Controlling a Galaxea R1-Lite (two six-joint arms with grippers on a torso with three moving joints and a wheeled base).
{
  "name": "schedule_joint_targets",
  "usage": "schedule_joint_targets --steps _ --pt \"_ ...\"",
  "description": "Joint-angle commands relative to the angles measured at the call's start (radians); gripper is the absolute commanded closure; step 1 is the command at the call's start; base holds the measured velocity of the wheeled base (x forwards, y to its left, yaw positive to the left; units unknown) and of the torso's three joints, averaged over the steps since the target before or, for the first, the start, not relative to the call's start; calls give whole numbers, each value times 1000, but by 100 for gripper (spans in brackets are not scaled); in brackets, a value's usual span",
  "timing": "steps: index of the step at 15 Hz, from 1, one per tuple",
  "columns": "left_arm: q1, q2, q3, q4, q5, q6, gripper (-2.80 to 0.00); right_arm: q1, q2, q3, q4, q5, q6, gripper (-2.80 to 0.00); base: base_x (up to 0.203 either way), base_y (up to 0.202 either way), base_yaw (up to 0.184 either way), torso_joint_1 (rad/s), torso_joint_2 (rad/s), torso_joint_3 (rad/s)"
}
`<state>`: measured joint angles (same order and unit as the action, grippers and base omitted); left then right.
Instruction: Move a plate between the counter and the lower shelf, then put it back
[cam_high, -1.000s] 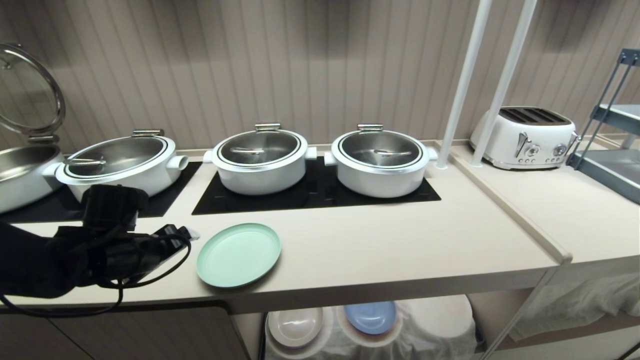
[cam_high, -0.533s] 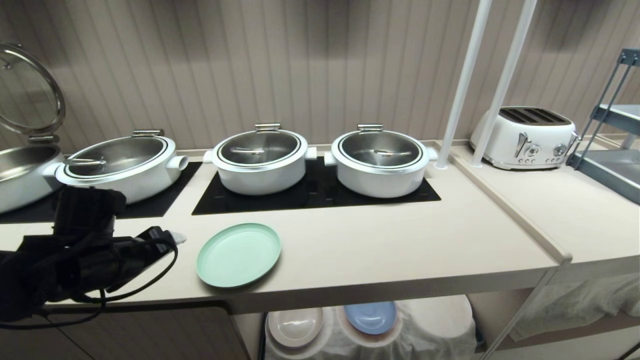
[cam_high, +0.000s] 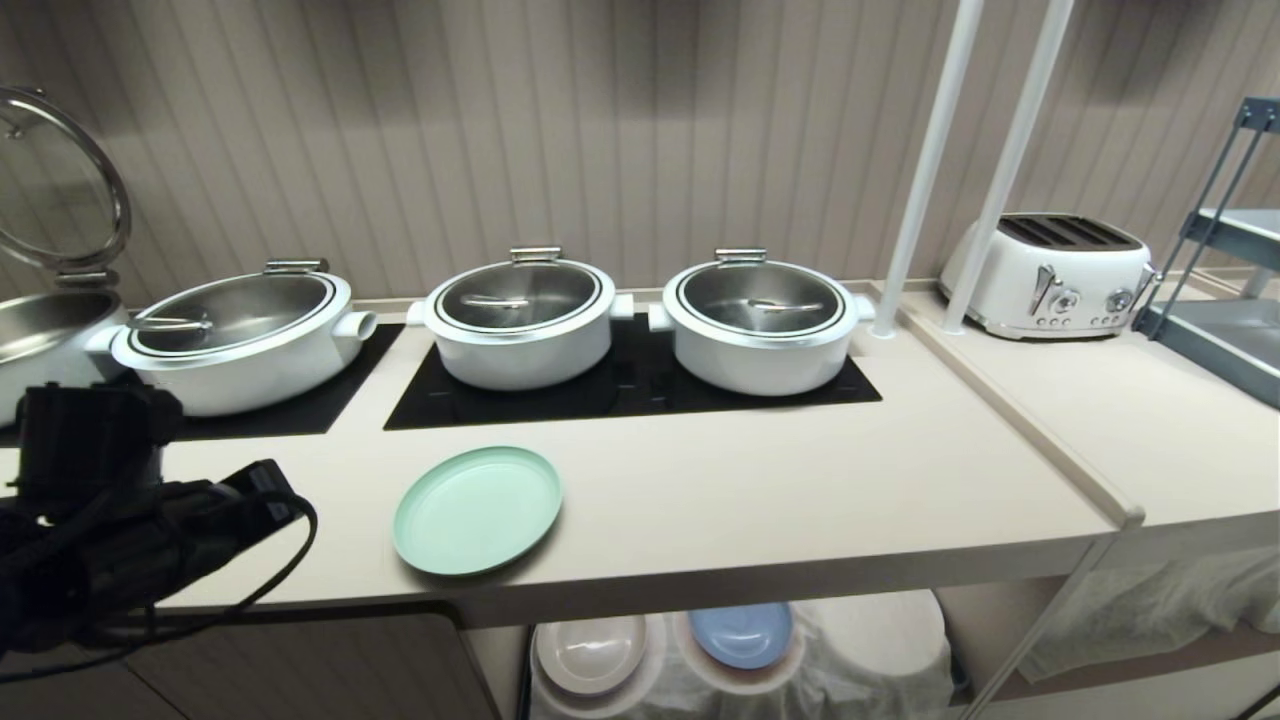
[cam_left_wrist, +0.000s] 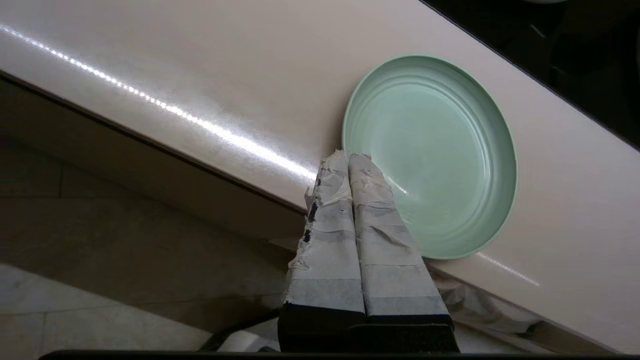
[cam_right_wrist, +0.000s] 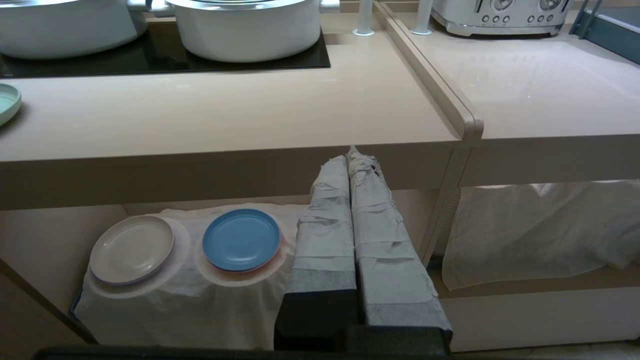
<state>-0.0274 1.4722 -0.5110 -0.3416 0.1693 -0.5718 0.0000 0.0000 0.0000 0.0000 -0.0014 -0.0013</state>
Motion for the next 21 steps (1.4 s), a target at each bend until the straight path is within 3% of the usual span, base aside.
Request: schedule_joint_targets --steps 1,4,6,9,12,16,18,19,20,21 --pt "0 -102 42 -3 36 39 0 0 0 0 0 0 0 0 0 0 0 0 0 0" --pt "0 -240 132 -3 146 116 0 0 0 0 0 0 0 0 0 0 0 0 0 0" --pt "0 -367 209 -2 172 181 0 0 0 0 0 0 0 0 0 0 0 0 0 0" --pt "-25 -579 361 -5 170 339 0 0 0 0 0 0 0 0 0 0 0 0 0 0" --pt "-25 -826 470 25 82 431 0 0 0 0 1 0 0 0 0 0 0 0 0 0" --pt "61 -1171 502 232 -70 481 0 0 0 0 0 0 0 0 0 0 0 0 0 0" --pt "95 -1202 510 294 -112 498 0 0 0 0 0 0 0 0 0 0 0 0 0 0" --pt "76 -1223 510 296 -115 517 0 0 0 0 0 0 0 0 0 0 0 0 0 0" --pt "43 -1269 511 296 -119 557 0 0 0 0 0 0 0 0 0 0 0 0 0 0" --pt "25 -1297 511 297 -122 652 0 0 0 0 0 0 0 0 0 0 0 0 0 0"
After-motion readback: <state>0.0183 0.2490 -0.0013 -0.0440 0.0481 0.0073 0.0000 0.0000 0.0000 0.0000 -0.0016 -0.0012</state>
